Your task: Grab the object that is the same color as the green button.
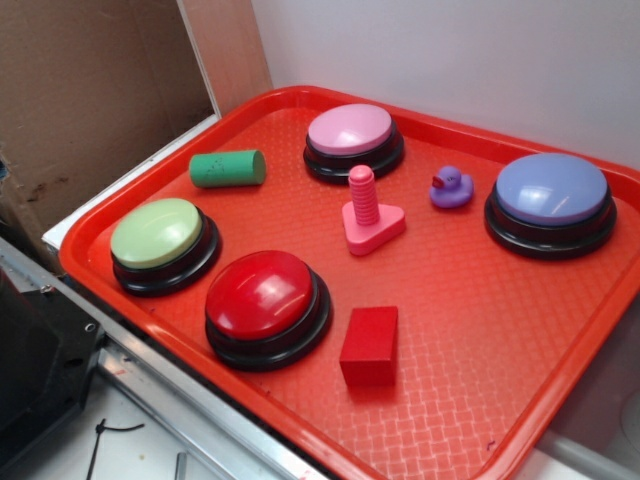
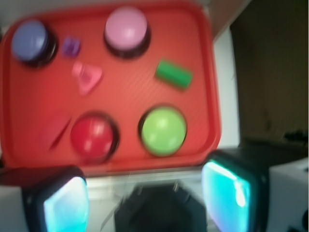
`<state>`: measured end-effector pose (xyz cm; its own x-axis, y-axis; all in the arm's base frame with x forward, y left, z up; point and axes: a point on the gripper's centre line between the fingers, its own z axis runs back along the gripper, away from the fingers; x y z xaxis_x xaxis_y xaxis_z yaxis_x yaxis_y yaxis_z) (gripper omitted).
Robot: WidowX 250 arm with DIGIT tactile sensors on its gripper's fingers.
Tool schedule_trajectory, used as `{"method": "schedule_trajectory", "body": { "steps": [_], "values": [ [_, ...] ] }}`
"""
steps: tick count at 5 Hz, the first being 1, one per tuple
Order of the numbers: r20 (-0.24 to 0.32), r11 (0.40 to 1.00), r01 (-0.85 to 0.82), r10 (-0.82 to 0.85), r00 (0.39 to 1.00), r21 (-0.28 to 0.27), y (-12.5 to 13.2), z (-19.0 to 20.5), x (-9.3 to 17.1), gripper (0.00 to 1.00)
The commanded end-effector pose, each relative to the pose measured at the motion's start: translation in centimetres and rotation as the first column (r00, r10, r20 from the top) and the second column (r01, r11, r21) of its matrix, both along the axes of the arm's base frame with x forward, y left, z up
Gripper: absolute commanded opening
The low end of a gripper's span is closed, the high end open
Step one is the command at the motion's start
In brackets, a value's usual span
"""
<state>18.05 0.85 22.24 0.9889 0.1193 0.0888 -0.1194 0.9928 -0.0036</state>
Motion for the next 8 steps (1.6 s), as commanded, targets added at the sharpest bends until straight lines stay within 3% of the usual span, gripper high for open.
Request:
{"method": "schedule_trajectory", "body": {
  "steps": [1,2,3,6,8],
  "values": [
    [-0.184,0.918,0.387,-0.366,0.912,0.091,5.5,-4.9,6.7,1.00],
    [-0.268,0.791,0.609,-0.574,0.774,0.067,7.4,-8.9,6.2,1.00],
    [-0.301,0.672,0.741,-0.706,0.641,0.001,8.0,-12.1,5.8,1.00],
    [-0.350,0.603,0.797,-0.742,0.572,0.024,5.8,-18.7,7.5,1.00],
    [-0.409,0.659,0.752,-0.690,0.597,-0.013,7.2,-22.7,6.6,1.00]
  ]
}}
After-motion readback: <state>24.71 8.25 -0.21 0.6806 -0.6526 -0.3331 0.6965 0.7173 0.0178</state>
